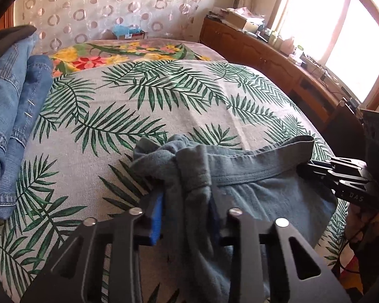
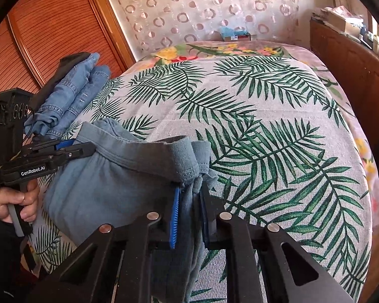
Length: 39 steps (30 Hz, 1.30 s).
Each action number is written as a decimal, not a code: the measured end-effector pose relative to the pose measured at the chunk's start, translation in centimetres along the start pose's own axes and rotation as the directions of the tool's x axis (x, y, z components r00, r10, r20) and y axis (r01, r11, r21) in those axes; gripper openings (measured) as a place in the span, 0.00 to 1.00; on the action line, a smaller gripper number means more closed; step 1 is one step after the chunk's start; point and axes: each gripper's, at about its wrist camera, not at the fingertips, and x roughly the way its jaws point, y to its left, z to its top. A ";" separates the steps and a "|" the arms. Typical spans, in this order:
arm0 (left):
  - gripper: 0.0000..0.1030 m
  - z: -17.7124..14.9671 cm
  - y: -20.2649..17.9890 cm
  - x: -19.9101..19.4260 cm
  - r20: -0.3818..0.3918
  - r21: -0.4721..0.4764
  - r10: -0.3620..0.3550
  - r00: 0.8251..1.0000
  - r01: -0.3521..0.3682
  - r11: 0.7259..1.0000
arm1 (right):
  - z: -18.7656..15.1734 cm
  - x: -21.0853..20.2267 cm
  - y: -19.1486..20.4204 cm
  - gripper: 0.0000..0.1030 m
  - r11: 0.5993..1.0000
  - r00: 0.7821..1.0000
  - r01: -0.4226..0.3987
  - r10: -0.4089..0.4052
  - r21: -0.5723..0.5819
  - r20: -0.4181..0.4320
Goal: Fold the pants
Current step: 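Lift the folded shorts with both tools and carry them onto the jeans stack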
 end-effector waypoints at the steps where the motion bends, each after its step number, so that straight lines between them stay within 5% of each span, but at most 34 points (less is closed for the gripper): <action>1: 0.22 0.0 -0.1 -0.2 0.008 0.002 0.004 1.000 -0.004 1.000 | 0.0 0.0 0.1 0.11 1.000 1.000 -0.004 0.004 0.001 0.004; 20: 0.15 0.9 -1.8 -9.3 0.225 0.038 0.040 0.973 -0.050 0.998 | 1.3 -4.6 4.8 0.09 0.990 0.985 -0.003 0.027 -0.141 0.169; 39: 0.15 3.7 2.3 -15.7 0.356 0.011 0.150 0.923 -0.164 0.986 | 7.5 -3.9 9.6 0.09 0.957 0.959 -0.030 0.109 -0.289 0.263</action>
